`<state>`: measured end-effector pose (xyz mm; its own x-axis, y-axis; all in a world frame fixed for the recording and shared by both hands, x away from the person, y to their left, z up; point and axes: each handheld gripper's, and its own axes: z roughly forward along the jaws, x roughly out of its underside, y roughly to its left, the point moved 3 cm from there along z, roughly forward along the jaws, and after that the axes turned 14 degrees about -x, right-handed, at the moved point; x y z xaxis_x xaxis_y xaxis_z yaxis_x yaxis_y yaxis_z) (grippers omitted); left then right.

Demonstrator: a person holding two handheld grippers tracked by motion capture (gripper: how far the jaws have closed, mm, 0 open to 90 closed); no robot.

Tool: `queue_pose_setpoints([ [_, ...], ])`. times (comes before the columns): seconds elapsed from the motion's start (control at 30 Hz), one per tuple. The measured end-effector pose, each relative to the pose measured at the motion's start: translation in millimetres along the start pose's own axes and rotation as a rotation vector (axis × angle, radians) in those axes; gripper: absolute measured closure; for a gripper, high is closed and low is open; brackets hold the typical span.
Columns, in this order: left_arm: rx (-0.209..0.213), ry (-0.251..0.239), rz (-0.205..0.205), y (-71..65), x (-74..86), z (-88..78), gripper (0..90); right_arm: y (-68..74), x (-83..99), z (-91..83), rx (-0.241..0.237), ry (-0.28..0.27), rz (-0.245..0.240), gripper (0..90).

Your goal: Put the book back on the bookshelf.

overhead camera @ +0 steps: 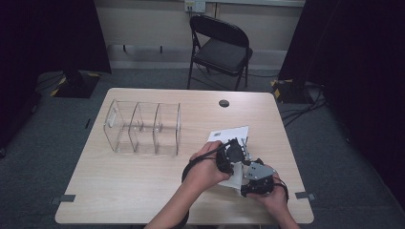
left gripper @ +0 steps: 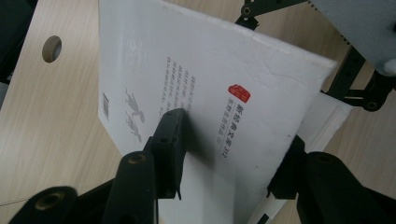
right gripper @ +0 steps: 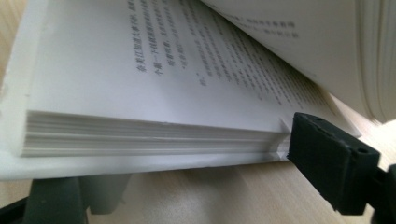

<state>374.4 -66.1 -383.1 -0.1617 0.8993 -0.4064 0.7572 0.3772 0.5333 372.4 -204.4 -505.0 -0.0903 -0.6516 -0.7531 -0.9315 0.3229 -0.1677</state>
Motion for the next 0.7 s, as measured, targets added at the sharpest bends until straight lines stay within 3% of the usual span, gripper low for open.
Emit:
queue_pose_setpoints([
  [0.2,0.003,0.007,0.01,0.4,-1.6,-0.7,55.5,0.5,-5.3,-2.1,0.007,0.002,-0.071,18.8],
  [0.47,0.008,0.006,0.015,-1.5,-2.1,-1.0,55.3,0.8,-6.1,-2.6,0.006,0.007,-0.097,18.5],
  [0.5,0.013,0.012,-0.002,-3.1,-1.9,-1.3,55.3,1.1,-7.1,-2.7,0.001,0.004,-0.101,18.6],
  [0.6,0.004,0.012,0.022,-0.8,-2.9,-2.6,55.5,2.5,-8.8,-2.3,-0.023,-0.001,-0.117,21.7],
  [0.7,0.004,0.01,0.021,-0.9,-3.4,-2.8,55.6,1.8,-10.0,-3.0,-0.02,-0.006,-0.135,23.3],
])
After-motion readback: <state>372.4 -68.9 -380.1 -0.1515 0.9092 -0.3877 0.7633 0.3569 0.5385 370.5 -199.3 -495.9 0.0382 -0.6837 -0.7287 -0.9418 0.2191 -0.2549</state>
